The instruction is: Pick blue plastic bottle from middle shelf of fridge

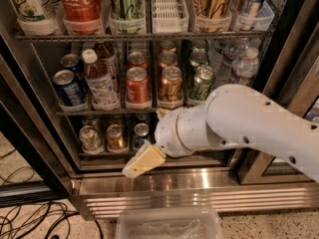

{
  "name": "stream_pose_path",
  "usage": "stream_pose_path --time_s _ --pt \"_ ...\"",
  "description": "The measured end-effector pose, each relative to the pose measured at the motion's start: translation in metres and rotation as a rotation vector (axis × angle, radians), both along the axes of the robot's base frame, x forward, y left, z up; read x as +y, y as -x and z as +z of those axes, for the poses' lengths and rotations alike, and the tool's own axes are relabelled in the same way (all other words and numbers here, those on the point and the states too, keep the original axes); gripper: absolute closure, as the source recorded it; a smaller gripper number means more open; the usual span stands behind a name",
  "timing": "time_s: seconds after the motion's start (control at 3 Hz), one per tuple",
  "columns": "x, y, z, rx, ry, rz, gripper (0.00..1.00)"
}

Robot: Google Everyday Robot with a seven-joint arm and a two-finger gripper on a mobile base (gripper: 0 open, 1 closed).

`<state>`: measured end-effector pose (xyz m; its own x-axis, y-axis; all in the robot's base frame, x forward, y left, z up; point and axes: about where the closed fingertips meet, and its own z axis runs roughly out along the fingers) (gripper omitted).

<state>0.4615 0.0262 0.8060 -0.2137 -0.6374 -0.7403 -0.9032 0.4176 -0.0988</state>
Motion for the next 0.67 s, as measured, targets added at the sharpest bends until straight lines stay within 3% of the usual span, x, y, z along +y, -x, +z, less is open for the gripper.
stream_pose_path --time_s 0.33,0.67 --pt "0.0120 -0.0101 0.0029 -0.024 -0.081 -0.087 0.00" --pt "0.0208 -0.0138 0.0094 -0.027 -0.123 -0.126 0.00"
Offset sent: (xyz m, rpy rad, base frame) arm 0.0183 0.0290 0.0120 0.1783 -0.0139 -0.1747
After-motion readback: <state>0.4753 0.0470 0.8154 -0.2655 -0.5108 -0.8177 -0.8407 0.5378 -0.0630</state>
